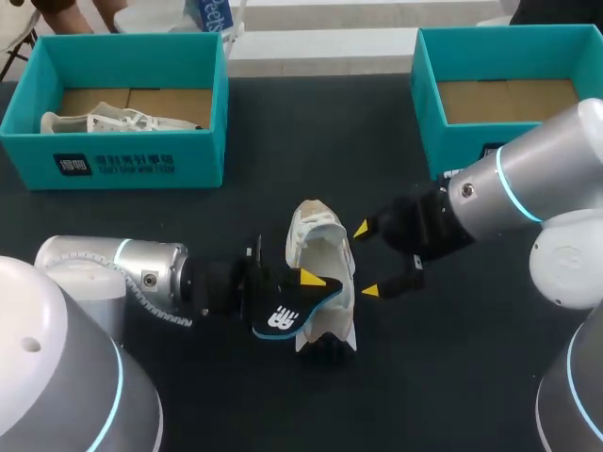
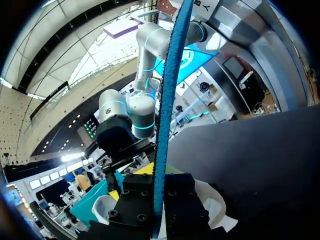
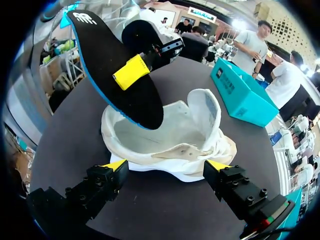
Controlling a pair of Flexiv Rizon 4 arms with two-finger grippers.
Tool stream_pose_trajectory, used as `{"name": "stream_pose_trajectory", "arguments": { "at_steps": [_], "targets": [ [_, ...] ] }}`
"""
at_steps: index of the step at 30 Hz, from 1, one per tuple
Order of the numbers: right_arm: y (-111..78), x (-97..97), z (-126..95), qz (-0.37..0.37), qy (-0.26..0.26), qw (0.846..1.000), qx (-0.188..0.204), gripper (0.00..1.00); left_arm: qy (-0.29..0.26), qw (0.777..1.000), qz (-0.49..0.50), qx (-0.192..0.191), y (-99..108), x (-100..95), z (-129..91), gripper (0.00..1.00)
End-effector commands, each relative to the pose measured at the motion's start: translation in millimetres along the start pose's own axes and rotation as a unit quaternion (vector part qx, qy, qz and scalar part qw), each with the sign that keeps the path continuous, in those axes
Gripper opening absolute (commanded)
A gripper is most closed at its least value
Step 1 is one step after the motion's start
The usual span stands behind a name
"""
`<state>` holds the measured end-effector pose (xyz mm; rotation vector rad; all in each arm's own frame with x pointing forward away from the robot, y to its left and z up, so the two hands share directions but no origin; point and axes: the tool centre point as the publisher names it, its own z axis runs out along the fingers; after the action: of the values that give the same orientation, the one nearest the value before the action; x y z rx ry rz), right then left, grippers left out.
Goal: Take the shoe out of the shoebox, open the shoe tongue, remove and reinsert the insole, then place the shoe into the shoebox
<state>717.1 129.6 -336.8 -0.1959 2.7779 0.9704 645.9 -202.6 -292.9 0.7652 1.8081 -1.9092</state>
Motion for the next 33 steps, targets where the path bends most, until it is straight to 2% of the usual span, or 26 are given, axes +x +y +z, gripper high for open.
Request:
{"name": "stream_pose_trajectory", "arguments": {
  "at_steps": [1, 28, 33],
  "targets": [
    [-0.1, 1.1, 1, -0.001, -0.001, 1.000, -0.001, 1.00, -0.001, 1.000, 0.000, 0.005, 17, 2.3, 9, 0.00],
    [-0.1, 1.1, 1, -0.001, -0.001, 1.000, -0.001, 1.00, -0.015, 0.999, 0.022, -0.031, 55, -0.6, 12, 0.00],
    [-0.1, 1.1, 1, -0.001, -0.001, 1.000, -0.001, 1.00, -0.017, 0.998, 0.018, -0.050, 62, -0.9, 12, 0.00]
  ]
}}
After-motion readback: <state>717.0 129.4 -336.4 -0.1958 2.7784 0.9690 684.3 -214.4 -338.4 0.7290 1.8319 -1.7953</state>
